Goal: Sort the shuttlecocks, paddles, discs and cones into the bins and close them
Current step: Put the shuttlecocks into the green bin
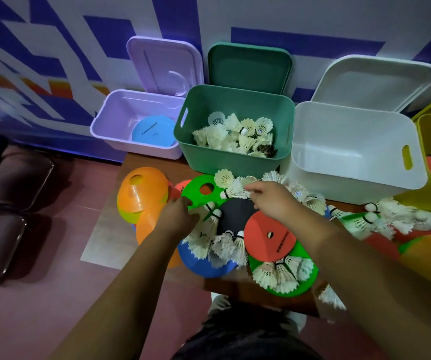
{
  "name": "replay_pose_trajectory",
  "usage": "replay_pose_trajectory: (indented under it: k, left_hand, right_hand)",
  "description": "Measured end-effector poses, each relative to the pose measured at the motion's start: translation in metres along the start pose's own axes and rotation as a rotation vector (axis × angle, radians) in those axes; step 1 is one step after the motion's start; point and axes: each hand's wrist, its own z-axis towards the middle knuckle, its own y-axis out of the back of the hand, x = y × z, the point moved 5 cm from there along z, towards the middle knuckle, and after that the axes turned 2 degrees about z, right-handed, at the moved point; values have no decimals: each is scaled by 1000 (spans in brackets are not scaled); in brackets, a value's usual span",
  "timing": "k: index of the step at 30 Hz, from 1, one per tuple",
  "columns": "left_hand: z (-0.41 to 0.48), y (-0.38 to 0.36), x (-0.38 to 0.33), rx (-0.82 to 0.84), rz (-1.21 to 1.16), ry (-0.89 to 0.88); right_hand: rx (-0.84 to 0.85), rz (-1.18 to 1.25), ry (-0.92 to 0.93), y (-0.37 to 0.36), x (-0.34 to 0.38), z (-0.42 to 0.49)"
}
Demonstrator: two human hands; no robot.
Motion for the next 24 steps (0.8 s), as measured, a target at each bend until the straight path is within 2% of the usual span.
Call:
replay_pose_trajectory:
  k: [5,9,13,18,24]
  left_hand:
    - [-9,-12,12,-38,-54,64]
    - [-11,-10,7,-78,-107,90]
    - [-11,3,-3,-150,-263,118]
    - [-17,33,-29,-249,-488,87]
    - [-10,79,-61,-355,-555,-15]
  right_hand:
    - [-28,-20,2,0,1,-6]
    - [-150,-72,54,17,5,-14]
    - [-263,-10,101,40,10,-22]
    - [-325,62,180,63,24,-31]
    - [-456,175,200,97,46,-22]
